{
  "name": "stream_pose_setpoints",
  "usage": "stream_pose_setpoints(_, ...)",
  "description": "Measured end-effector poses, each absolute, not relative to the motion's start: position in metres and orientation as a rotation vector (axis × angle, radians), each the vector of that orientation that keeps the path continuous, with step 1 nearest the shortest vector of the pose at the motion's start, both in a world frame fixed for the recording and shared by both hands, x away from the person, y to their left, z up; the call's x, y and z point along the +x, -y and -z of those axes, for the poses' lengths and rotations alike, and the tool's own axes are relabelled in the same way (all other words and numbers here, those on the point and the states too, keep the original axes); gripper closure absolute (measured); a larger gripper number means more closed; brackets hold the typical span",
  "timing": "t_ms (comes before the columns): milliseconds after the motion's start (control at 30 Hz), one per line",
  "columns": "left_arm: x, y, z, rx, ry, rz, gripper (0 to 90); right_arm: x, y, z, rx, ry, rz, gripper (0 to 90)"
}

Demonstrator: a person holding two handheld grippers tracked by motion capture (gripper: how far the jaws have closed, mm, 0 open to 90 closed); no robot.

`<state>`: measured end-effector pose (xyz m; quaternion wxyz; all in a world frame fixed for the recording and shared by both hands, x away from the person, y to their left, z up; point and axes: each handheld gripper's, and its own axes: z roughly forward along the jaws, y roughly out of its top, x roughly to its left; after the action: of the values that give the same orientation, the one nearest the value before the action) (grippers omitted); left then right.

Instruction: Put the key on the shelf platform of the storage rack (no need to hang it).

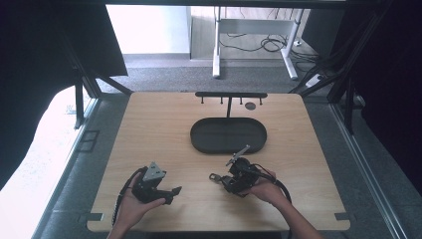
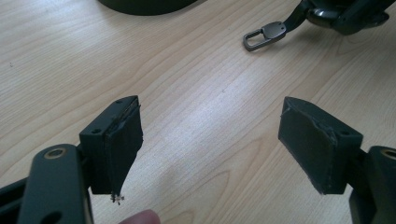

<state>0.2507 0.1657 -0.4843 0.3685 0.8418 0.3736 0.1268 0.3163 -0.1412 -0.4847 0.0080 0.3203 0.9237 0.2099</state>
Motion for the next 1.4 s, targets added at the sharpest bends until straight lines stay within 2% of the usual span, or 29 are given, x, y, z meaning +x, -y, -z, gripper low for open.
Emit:
stream_pose_setpoints(733,0.251,-0.166,0.485,2.153,-0.964,-0.328,22.3,0.325,0.151,0.438,0.953,-2.836,-0.825,49.7)
stream_pose_setpoints(1400,0.251,-0.167,0.485,2.156,-0.963,-0.326,22.4,0.352,0.149,0.409,0.906,-2.795,-0.826,49.7)
